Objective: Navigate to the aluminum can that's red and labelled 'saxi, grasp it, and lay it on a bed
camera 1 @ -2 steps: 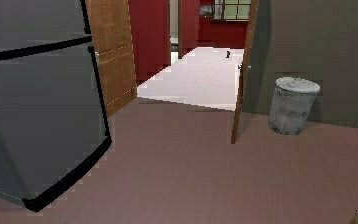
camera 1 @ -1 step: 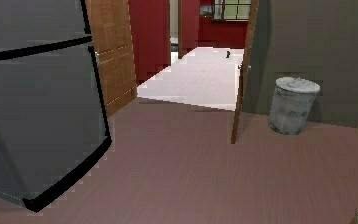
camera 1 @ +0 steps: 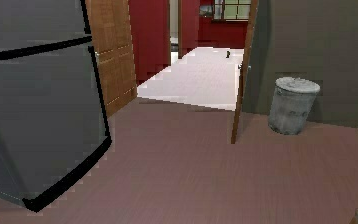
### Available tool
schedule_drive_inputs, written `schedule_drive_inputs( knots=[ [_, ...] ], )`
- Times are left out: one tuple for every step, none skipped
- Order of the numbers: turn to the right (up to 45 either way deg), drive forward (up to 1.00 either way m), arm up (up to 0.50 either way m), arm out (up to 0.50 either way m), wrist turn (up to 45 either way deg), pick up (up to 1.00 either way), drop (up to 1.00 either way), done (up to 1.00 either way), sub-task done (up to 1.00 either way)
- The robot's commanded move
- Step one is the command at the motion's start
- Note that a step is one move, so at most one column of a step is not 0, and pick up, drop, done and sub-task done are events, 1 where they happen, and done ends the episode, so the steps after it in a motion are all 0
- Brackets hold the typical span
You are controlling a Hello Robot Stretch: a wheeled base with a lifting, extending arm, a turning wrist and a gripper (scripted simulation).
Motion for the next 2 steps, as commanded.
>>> schedule_drive_inputs(
  knots=[
    [0.0, 0.00, 0.00, -0.48, 0.0, 0.00, 0.00, 0.00, 0.00],
    [-45.0, 0.00, 0.00, 0.00, 0.0, 0.00, 0.00, 0.00, 0.00]
  ],
)
